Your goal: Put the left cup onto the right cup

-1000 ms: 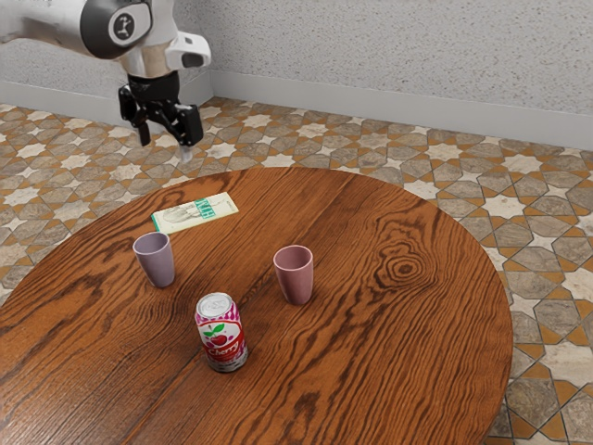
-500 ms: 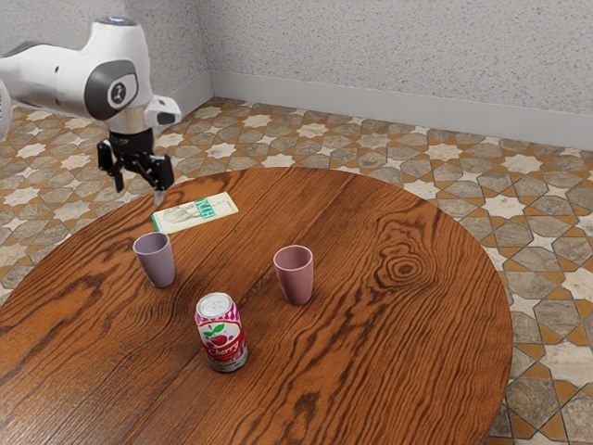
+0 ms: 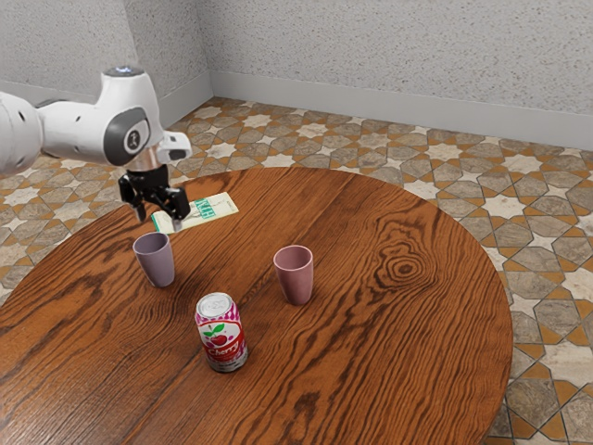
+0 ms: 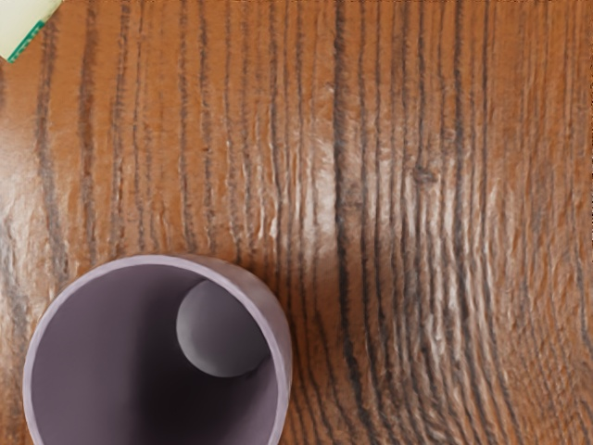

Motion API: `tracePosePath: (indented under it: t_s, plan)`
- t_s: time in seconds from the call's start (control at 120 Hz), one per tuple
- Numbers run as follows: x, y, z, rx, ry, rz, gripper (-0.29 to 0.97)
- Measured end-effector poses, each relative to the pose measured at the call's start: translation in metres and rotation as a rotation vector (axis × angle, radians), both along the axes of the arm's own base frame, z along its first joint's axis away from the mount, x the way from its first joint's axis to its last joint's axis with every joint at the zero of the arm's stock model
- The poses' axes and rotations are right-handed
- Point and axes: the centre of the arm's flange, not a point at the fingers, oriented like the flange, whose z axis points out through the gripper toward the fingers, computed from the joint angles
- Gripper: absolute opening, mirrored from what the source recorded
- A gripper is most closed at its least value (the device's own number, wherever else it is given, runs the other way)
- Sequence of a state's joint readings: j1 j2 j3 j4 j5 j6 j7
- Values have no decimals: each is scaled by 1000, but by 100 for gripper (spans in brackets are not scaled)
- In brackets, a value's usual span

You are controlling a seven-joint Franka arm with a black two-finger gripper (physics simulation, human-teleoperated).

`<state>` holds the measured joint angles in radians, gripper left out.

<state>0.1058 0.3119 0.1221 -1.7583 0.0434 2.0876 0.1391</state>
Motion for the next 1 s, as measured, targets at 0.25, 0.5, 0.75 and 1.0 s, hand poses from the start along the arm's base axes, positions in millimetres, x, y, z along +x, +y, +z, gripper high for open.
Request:
tracePosePath:
  t_s: [0.25, 0.5, 0.75, 1.0]
  plan:
    - [-7, -6, -28, -23, -10, -6, 68]
    - [-16, -8, -33, -33, -27, -3, 68]
    - [-18, -2, -32, -29, -39, 4, 68]
    - [-14, 3, -58, -26, -25, 5, 68]
